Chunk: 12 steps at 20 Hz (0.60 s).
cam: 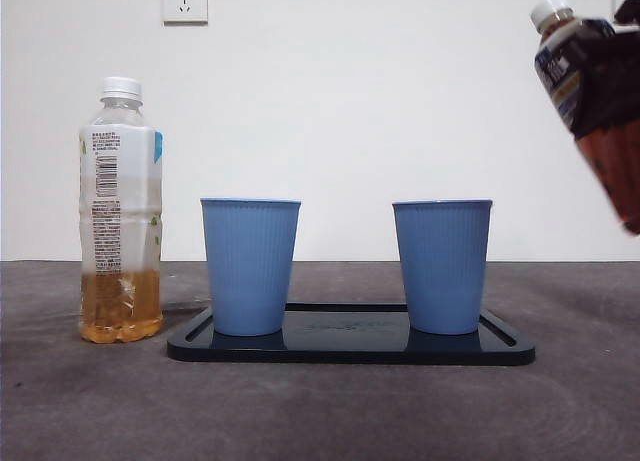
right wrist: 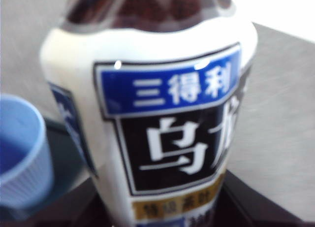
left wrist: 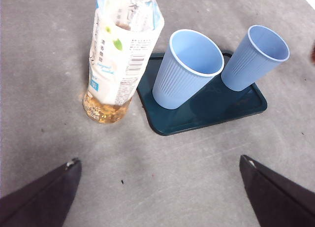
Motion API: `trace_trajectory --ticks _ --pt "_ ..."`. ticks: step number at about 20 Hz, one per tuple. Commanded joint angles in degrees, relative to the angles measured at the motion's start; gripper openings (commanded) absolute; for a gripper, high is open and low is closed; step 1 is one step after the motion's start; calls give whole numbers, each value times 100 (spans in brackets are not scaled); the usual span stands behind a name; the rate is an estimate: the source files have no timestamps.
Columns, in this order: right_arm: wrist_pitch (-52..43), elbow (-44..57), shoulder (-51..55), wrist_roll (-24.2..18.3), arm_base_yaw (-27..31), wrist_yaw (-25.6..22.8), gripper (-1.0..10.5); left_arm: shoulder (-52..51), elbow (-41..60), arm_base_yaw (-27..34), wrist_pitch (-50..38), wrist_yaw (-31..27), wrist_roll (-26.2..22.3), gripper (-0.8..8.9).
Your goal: Pour the drink into the cup
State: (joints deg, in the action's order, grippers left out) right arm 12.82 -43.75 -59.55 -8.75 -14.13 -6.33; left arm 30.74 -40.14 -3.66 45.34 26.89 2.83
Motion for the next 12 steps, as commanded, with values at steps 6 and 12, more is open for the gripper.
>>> trace_trajectory --ticks 6,12 --pt "1093 -1392 -280 -2288 -577 -1300 167 24 -103 -17 -31 -9 -63 518" --pt "1338 -1532 -870 -3727 -1200 -2557 167 24 -103 -140 -31 -9 -61 518"
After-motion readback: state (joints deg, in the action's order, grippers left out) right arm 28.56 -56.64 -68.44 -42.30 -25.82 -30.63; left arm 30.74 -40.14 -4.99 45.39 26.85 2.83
